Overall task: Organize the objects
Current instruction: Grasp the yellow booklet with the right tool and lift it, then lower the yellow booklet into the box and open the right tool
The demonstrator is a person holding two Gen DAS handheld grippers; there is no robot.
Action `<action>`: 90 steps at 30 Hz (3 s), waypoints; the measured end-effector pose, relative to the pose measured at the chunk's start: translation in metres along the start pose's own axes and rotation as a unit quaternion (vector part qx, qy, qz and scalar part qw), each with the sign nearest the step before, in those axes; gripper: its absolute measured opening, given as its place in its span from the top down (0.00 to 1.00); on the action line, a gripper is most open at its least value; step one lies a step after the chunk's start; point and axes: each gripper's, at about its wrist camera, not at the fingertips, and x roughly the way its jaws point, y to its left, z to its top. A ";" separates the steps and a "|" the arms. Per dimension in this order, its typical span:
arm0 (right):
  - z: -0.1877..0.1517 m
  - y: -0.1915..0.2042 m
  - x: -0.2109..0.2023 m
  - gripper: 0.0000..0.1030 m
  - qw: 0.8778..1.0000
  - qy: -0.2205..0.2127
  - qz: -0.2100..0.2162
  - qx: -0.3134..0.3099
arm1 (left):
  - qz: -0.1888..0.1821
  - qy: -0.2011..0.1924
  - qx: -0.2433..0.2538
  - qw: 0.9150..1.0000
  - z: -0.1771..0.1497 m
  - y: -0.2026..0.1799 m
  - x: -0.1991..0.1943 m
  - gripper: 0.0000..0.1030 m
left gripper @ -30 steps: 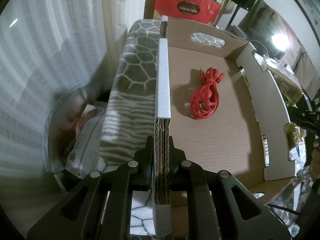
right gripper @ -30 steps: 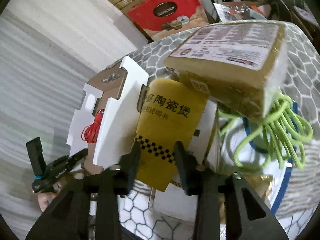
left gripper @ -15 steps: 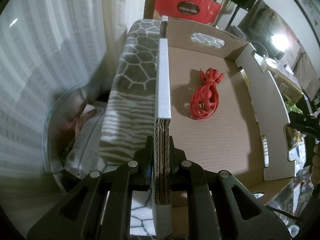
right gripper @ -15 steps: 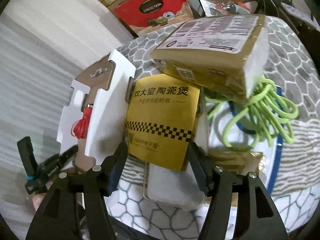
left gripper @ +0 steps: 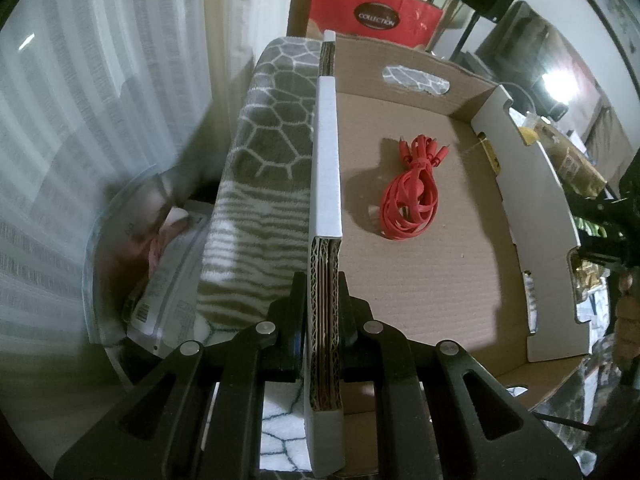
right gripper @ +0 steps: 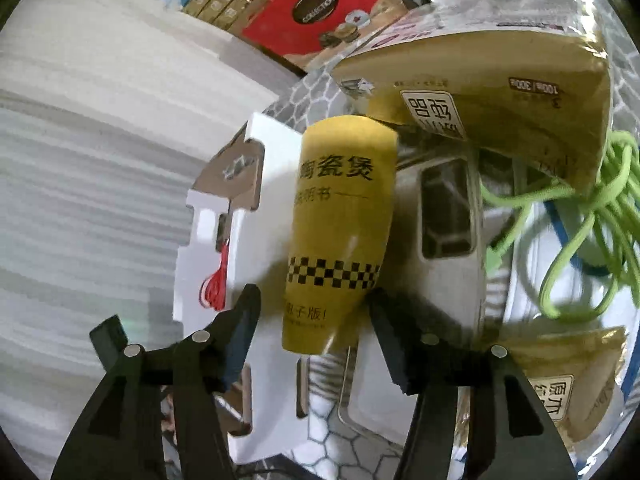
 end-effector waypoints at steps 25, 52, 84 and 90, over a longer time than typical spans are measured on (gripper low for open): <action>-0.026 0.108 -0.049 0.89 0.983 -0.017 -0.007 -0.181 | 0.005 -0.001 -0.008 1.000 0.000 0.000 0.000 0.89; -0.021 0.137 0.095 0.88 0.961 0.083 -0.131 -0.228 | 0.010 -0.003 -0.017 1.000 0.000 0.001 0.000 0.89; -0.017 0.178 0.060 0.52 0.946 0.014 -0.131 -0.295 | 0.008 -0.002 -0.021 1.000 -0.002 0.000 0.001 0.89; -0.021 0.179 0.114 0.61 0.947 0.074 -0.123 -0.288 | 0.008 -0.002 -0.022 1.000 -0.001 -0.001 0.000 0.89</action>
